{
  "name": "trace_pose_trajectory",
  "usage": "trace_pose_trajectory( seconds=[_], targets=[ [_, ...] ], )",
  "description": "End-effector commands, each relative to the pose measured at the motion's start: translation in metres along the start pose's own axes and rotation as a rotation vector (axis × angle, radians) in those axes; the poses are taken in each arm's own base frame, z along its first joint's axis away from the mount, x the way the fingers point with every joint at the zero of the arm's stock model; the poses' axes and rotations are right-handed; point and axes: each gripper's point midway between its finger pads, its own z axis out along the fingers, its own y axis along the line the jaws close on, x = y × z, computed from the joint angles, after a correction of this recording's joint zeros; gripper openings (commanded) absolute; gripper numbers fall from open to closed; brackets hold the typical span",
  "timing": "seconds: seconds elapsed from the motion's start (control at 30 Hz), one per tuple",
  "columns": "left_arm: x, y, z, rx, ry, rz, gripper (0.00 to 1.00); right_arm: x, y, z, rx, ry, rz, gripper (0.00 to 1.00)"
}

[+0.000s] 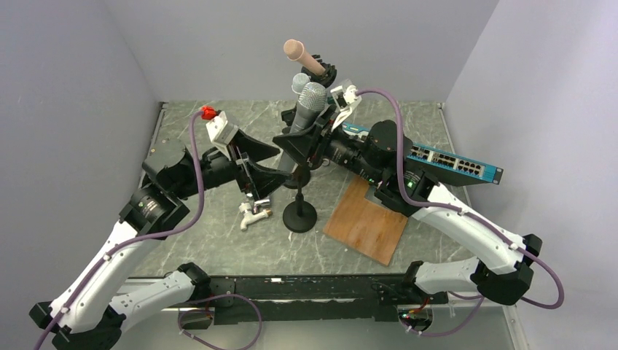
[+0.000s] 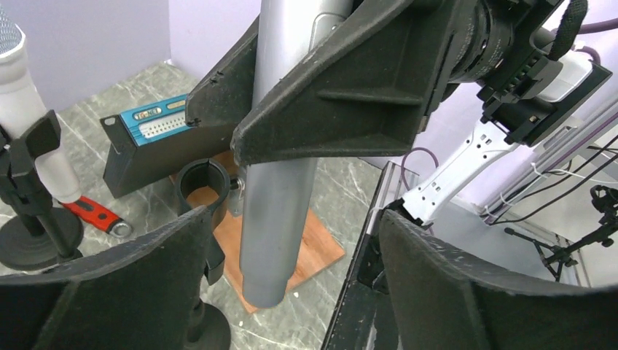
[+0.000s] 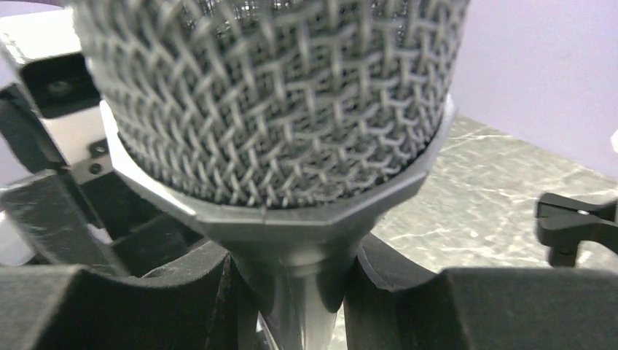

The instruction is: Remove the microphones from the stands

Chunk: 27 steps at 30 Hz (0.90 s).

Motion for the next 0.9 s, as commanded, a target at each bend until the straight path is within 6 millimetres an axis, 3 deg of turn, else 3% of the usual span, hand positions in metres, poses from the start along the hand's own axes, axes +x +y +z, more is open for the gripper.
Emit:
trace_pose_trajectory(
  seconds=[0.0, 0.17, 0.37, 0.53, 0.57, 0.63, 0.67, 0.7, 0.77, 0.8, 0.83, 0.87],
  targets=[
    [-0.004, -0.005, 0.0, 0.014, 0.001, -0.024, 0.81, -0.035, 0.034, 0.003, -0.152, -0.107, 0.09, 0.0],
    [0.0, -0.001, -0.002, -0.011, 0.015, -0.026, 0.61, -0.026, 0.037, 0.007, -0.177, -0.097, 0.134, 0.0],
    [-0.001, 0.004, 0.0, -0.04, 0.02, -0.043, 0.56, -0.018, 0.039, 0.012, -0.201, -0.075, 0.148, 0.0],
    [-0.005, 0.004, 0.0, -0.041, 0.002, -0.047, 0.45, -0.012, 0.039, 0.015, -0.208, -0.063, 0.156, 0.0],
    [-0.006, 0.004, 0.0, -0.04, -0.002, -0.043, 0.39, -0.009, 0.038, 0.016, -0.202, -0.058, 0.156, 0.0],
    [-0.006, 0.008, -0.002, -0.066, -0.001, -0.041, 0.04, -0.006, 0.036, 0.017, -0.196, -0.052, 0.156, 0.02],
    [-0.006, 0.014, -0.003, -0.106, 0.002, -0.044, 0.0, -0.005, 0.036, 0.017, -0.199, -0.05, 0.152, 0.15],
    [-0.005, 0.021, -0.004, -0.151, 0.008, -0.048, 0.0, -0.004, 0.036, 0.016, -0.204, -0.051, 0.144, 0.33],
    [-0.001, 0.039, -0.01, -0.262, 0.026, -0.054, 0.0, -0.005, 0.035, 0.013, -0.2, -0.057, 0.127, 0.59],
    [0.0, 0.044, -0.013, -0.294, 0.033, -0.051, 0.0, -0.007, 0.033, 0.011, -0.186, -0.063, 0.119, 0.79],
    [0.001, 0.048, -0.017, -0.322, 0.038, -0.046, 0.0, -0.01, 0.03, 0.007, -0.171, -0.072, 0.106, 0.92],
    [0.001, 0.052, -0.021, -0.351, 0.04, -0.042, 0.0, -0.011, 0.026, 0.005, -0.147, -0.075, 0.094, 0.99]
  ],
)
